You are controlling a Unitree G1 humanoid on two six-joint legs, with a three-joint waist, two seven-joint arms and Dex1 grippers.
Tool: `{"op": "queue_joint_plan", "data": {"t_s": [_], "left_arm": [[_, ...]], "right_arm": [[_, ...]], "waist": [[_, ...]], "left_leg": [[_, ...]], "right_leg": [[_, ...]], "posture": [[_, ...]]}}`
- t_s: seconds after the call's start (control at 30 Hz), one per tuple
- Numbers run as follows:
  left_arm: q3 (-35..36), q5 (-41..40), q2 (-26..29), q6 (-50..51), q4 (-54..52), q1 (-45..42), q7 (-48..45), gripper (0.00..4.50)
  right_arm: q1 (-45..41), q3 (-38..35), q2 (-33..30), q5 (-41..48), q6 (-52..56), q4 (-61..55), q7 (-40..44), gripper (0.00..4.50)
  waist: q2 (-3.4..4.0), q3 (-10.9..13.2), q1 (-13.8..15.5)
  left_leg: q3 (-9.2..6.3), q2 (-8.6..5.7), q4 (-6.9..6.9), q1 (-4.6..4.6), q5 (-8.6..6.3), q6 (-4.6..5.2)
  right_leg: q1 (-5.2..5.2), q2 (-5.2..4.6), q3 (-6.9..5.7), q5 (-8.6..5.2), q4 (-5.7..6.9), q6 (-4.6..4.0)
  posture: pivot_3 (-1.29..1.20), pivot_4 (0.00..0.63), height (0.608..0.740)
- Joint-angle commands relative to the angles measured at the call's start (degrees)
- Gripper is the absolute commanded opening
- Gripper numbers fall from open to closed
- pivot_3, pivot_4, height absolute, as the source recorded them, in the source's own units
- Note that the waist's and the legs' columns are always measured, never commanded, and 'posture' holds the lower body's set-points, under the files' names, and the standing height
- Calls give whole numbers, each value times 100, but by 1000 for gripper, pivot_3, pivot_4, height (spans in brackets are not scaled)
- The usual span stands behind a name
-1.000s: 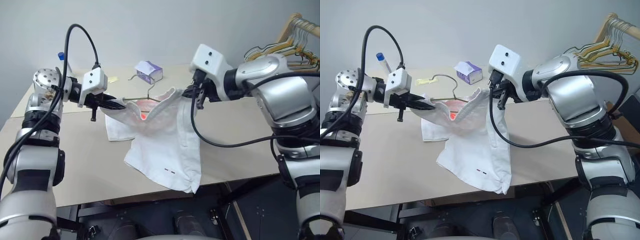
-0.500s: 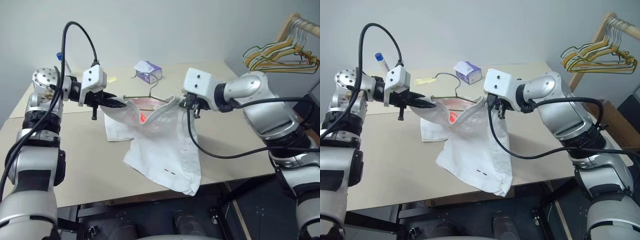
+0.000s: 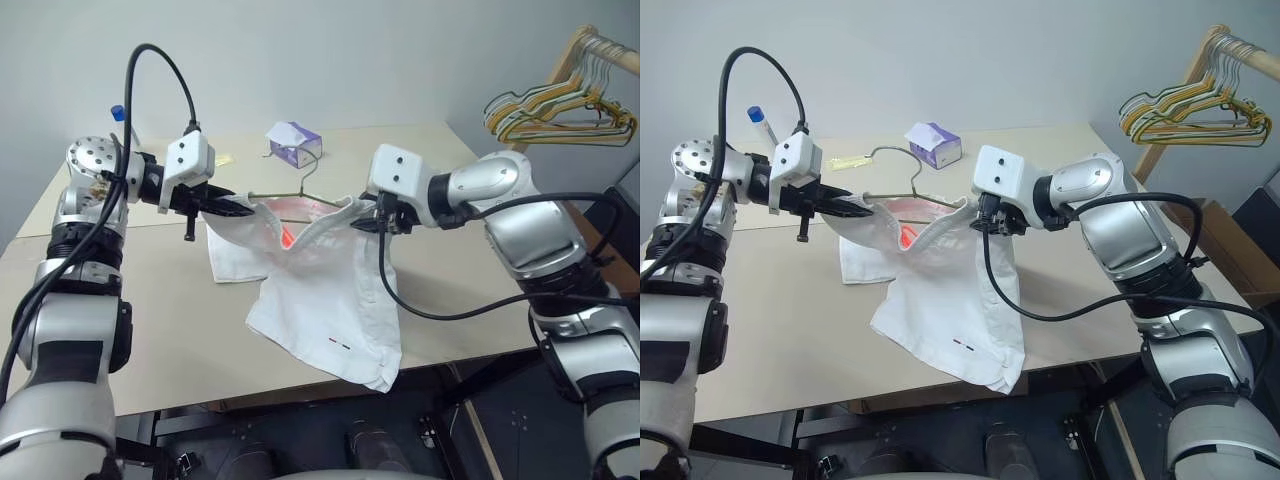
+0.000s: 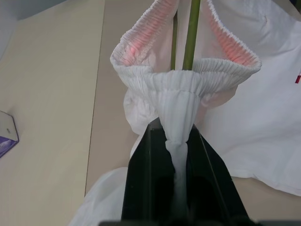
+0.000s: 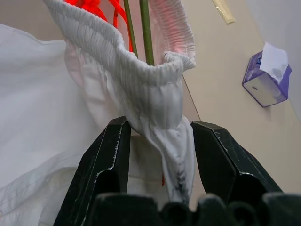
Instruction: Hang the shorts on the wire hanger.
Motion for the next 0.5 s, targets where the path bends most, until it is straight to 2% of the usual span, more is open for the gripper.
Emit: {"op": "queue_joint_plan", "data": {"t_s": [0.03, 0.13, 0.23, 0.4, 0.43, 0.5], "left_arm": [[217, -219, 31, 70, -259, -51, -74, 0], [237, -222, 28, 91, -297, -40, -76, 0], [251, -231, 16, 100, -313, -46, -64, 0], [191, -114, 30, 10, -269, -26, 7, 0], [205, -128, 26, 9, -260, -25, 12, 0], [249, -168, 9, -92, -230, -12, 27, 0]], "right_arm": [[-56, -331, 78, 167, -107, 51, 50, 2389], [-55, -387, 186, 303, -38, 118, 114, 2389], [-60, -393, 264, 374, 41, 168, 164, 1892], [-54, -380, 310, 373, 117, 250, 111, 214], [-44, -386, 311, 378, 128, 248, 105, 10], [13, -385, 296, 356, 91, 239, 94, 10]], "waist": [[0, 0, -10], [0, 0, -37], [0, 0, -53], [0, 0, -55], [0, 0, -55], [0, 0, -55]], "left_leg": [[-1, 0, 0, 0, 0, 0], [-2, 0, 0, 0, 0, 0], [-3, 0, 0, 2, 0, 0], [-4, 0, 0, 3, 0, 0], [-4, 0, 0, 2, 0, 0], [-4, 0, 0, 2, 0, 0]], "right_leg": [[0, 0, 0, 0, 0, 0], [0, 0, 0, 0, 0, 0], [2, 0, 0, 0, 2, 0], [2, 0, 0, 0, 2, 0], [2, 0, 0, 0, 2, 1], [2, 0, 0, 0, 2, 1]], "posture": [[-83, 0, 740], [-82, 0, 740], [-80, 0, 740], [-80, 0, 740], [-81, 0, 740], [-82, 0, 740]]}}
